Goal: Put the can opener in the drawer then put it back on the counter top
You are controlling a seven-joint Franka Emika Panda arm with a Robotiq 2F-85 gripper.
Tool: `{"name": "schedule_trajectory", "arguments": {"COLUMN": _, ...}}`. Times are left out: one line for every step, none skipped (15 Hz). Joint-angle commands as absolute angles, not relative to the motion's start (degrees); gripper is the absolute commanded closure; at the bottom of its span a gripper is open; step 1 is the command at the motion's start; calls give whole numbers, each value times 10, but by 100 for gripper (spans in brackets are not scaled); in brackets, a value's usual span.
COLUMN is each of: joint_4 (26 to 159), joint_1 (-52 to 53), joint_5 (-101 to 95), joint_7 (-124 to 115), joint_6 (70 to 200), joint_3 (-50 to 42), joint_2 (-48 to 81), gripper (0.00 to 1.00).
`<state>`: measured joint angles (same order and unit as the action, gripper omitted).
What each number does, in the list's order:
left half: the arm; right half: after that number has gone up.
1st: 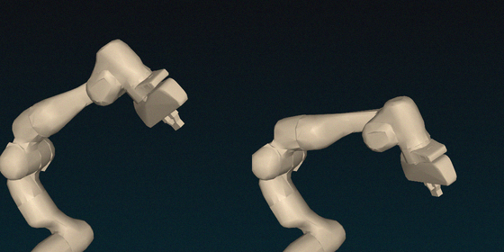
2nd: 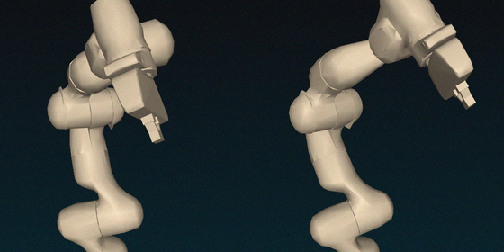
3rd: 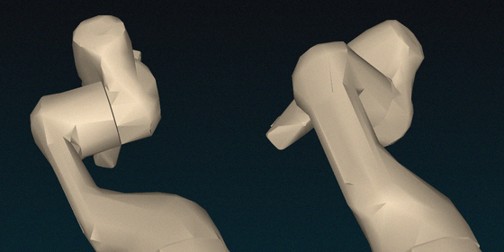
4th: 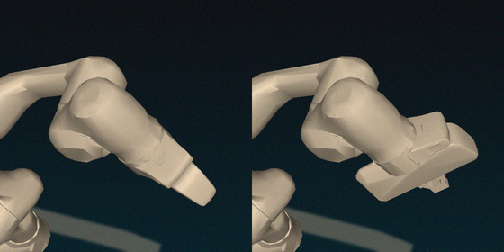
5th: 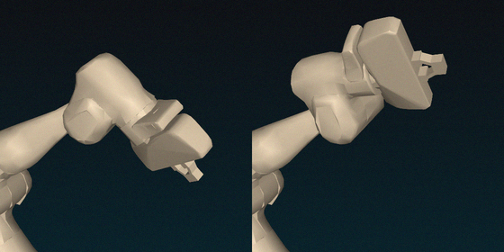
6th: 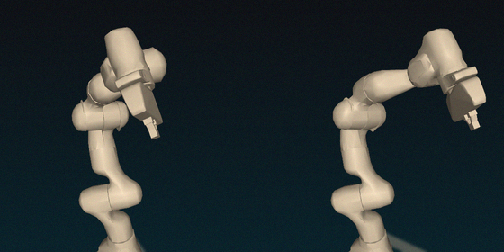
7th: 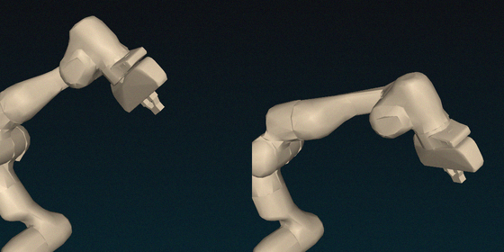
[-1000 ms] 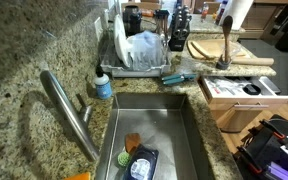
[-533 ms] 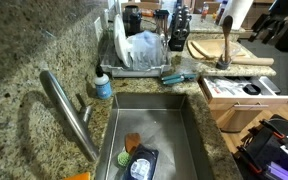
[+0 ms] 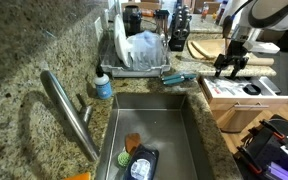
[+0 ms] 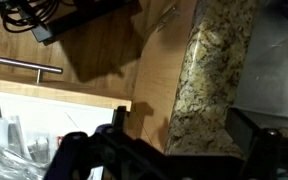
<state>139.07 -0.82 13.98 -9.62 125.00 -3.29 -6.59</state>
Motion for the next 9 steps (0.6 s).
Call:
{"name": "schedule_trajectory", "arguments": {"joint_4": 1368, "joint_1": -16, "joint_5": 164, "joint_7": -153, "joint_6": 1305, "joint_3": -28, "joint_2": -37, "gripper": 0}}
{"name": "schedule_trajectory", "arguments": {"joint_4": 1359, "joint_1": -14, "joint_5": 179, "joint_7": -177, "joint_6": 1312, "joint_3": -25, "joint_2": -25, "gripper": 0}}
{"name": "schedule_trajectory", "arguments": {"joint_4": 1352, "joint_1": -9, "joint_5": 198, "joint_7": -205, "joint_6": 1333, "joint_3": -20, "joint_2": -9, "gripper": 0}}
{"name": "schedule_trajectory", "arguments": {"joint_4": 1347, "joint_1": -4, "joint_5": 214, "joint_7": -235, "joint_6": 1359, "joint_3": -14, "joint_2": 9, "gripper": 0}}
{"name": "schedule_trajectory", "arguments": {"joint_4": 1349, "joint_1": 3, "joint_5": 230, "joint_7": -266, "joint_6": 1394, "joint_3": -6, "joint_2": 23, "gripper": 0}}
{"name": "schedule_trajectory", "arguments": {"joint_4": 1351, "joint_1": 10, "joint_5": 239, "joint_7": -301, "joint_6": 1427, "joint_3": 3, "joint_2": 35, "gripper": 0}}
{"name": "schedule_trajectory", "arguments": {"joint_4": 1360, "joint_1": 21, "joint_5": 244, "joint_7": -343, "joint_6": 1463, "joint_3": 13, "joint_2": 40, "gripper": 0}}
{"name": "schedule_trajectory", "arguments": {"joint_4": 1363, "joint_1": 7, "joint_5": 224, "joint_7": -290, "joint_6": 1415, "joint_3": 0, "joint_2": 13, "gripper": 0}}
{"name": "schedule_trajectory", "arguments": {"joint_4": 1363, "joint_1": 14, "joint_5": 223, "joint_7": -304, "joint_6": 1428, "joint_3": 5, "joint_2": 25, "gripper": 0}}
